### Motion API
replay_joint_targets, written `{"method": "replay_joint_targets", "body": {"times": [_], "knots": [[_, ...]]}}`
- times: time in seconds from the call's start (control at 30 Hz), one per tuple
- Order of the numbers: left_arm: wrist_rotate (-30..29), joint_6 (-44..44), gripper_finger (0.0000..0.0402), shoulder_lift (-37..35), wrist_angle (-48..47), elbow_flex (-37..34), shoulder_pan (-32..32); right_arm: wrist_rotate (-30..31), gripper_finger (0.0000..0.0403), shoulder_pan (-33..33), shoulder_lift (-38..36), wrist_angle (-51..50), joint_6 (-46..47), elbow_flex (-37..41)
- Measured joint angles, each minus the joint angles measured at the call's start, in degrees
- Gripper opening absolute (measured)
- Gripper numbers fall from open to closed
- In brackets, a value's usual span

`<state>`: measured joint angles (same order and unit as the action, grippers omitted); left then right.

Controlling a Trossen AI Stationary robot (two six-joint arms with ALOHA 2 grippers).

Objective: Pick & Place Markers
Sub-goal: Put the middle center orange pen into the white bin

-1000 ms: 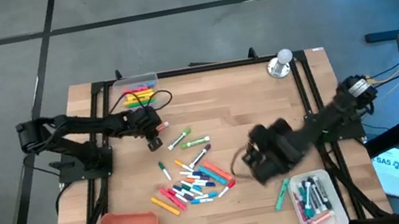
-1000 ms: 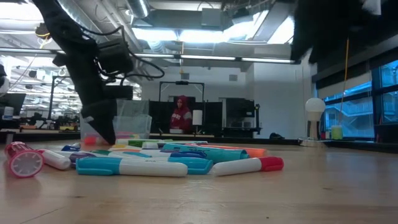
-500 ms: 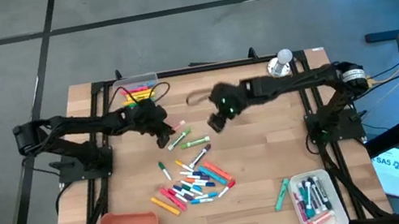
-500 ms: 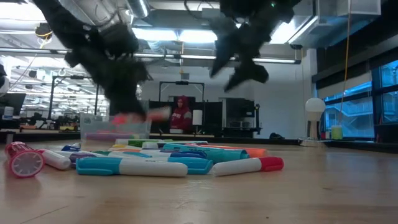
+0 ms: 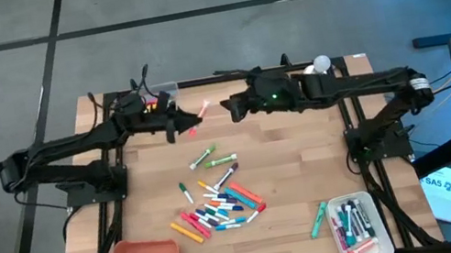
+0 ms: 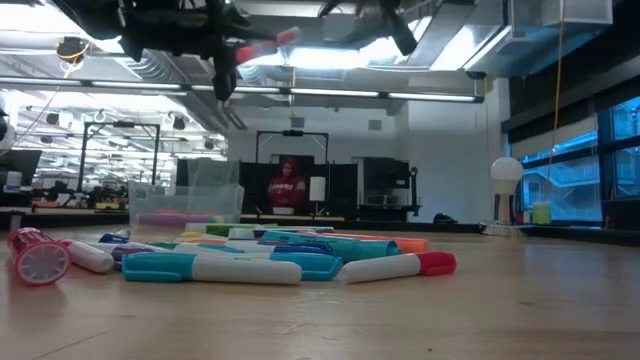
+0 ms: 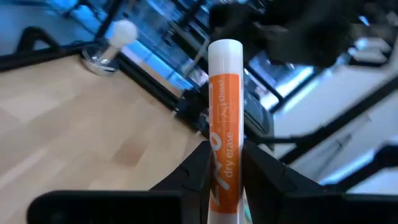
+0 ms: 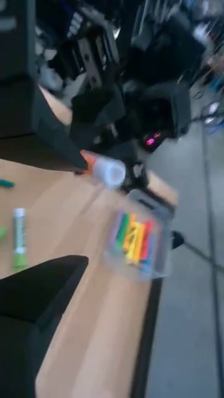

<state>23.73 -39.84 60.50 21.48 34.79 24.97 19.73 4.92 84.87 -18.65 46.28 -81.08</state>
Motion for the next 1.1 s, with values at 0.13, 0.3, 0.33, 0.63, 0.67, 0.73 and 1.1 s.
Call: {"method": "replay_joint_targets", "body": {"times": [0.13, 0.3, 0.33, 0.63, 0.67, 0.73, 1.1], "knots": [[-7.0, -1.9, 0.0064, 1.0, 2.1, 0.0, -1.4, -3.9, 0.0244, -0.3, 0.0, 16.7, -4.0, 4.3], [-17.5, -3.2, 0.0064, 2.7, 9.3, -0.1, -4.2, 2.0, 0.0245, -0.7, -0.9, 25.3, -6.0, 10.7], [-19.1, -3.5, 0.0064, 3.0, 10.7, -0.1, -4.7, 2.0, 0.0245, -0.6, -1.2, 27.4, -6.1, 12.5], [-25.2, -5.0, 0.0064, 3.3, 12.7, -0.1, -9.4, -9.9, 0.0245, 3.5, -1.6, 46.7, -5.5, 23.6], [-25.8, -4.8, 0.0064, 3.3, 12.6, -0.1, -10.1, -12.3, 0.0245, 3.9, -1.6, 48.2, -6.5, 23.9], [-26.9, -3.6, 0.0064, 3.3, 12.6, -0.1, -11.4, -16.1, 0.0245, 4.5, -1.6, 51.3, -7.6, 23.9], [-25.3, 4.2, 0.0067, 3.3, 12.9, 0.0, -15.2, -22.0, 0.0246, 5.7, 3.1, 53.3, -8.4, 20.9]]}}
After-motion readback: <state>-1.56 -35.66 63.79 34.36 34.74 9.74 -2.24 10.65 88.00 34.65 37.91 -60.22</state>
